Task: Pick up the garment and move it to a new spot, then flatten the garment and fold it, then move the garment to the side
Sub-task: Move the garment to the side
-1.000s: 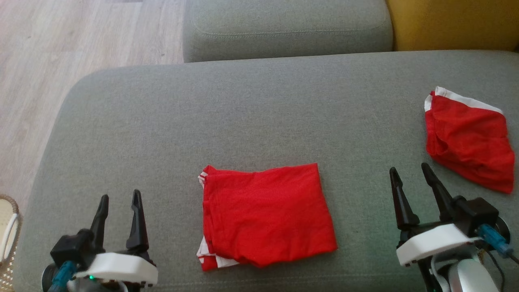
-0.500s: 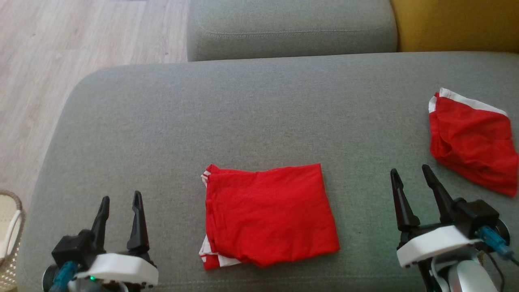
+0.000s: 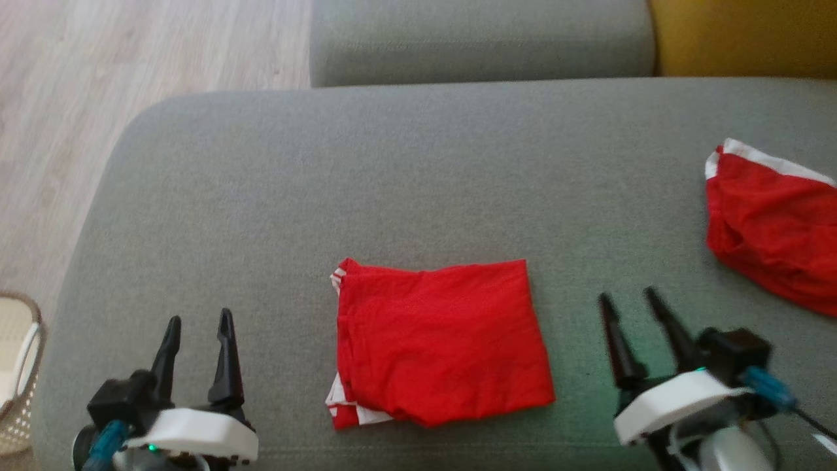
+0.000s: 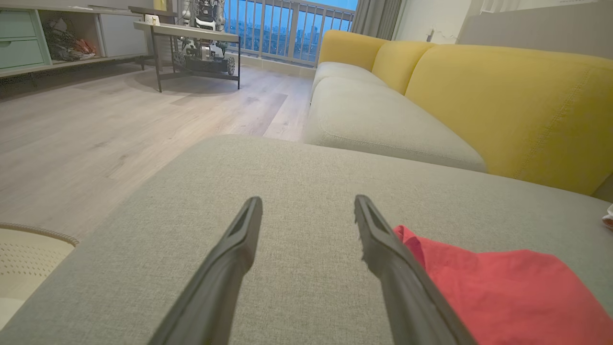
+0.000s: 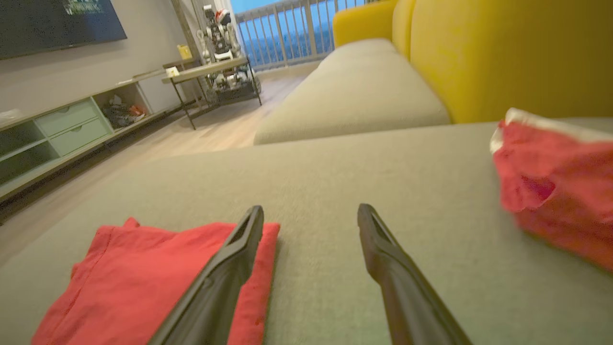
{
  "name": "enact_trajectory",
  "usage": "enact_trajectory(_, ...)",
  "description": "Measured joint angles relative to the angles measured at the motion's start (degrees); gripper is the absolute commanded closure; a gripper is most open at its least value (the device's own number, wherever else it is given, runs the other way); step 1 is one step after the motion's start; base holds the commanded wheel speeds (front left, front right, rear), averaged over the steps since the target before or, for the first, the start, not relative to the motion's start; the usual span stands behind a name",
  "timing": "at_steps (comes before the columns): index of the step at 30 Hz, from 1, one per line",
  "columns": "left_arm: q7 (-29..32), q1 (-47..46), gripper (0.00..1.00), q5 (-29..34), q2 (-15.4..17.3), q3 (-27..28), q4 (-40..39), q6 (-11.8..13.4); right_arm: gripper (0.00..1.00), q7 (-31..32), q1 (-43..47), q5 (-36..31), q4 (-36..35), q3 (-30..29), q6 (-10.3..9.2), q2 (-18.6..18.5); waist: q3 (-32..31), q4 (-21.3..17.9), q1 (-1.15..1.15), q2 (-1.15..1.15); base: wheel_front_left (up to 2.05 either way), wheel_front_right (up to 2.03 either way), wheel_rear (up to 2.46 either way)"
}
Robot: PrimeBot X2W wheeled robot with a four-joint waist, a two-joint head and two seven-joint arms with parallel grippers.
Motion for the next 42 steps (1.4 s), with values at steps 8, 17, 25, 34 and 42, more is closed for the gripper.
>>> enact_trajectory(8,0.00,-2.38,0.00,0.01,0.00,-0.37,0.65,-0.99,0.00,2.22,-4.40,10.22,7.91,7.42,0.00,-0.01,2.92,2.09,0.00,0.00,0.00,0.00,0.00)
enact_trajectory(17,0.00,-3.46,0.00,0.53,-0.01,-0.36,1.27,-1.46,0.00,1.83,-9.35,14.77,19.35,9.90,0.00,-0.11,4.73,4.76,0.01,0.00,0.00,0.00,0.00)
enact_trajectory(25,0.00,-4.51,0.00,0.01,-0.01,0.15,1.46,-1.65,0.00,0.51,-12.88,18.35,27.32,12.73,0.00,-0.22,5.26,6.09,0.00,0.00,0.00,0.00,0.00)
enact_trajectory(34,0.00,-4.72,0.00,0.01,-0.02,0.24,1.19,-1.75,1.00,-1.26,-16.47,17.24,32.38,17.08,0.00,-0.44,5.12,5.55,0.00,0.00,0.00,0.00,0.00)
enact_trajectory(42,0.00,-4.72,0.00,-0.09,-0.02,0.02,-1.44,-1.44,1.00,-2.43,-18.69,5.67,31.31,16.50,0.00,-0.40,4.41,3.11,0.00,0.00,0.00,0.00,0.00)
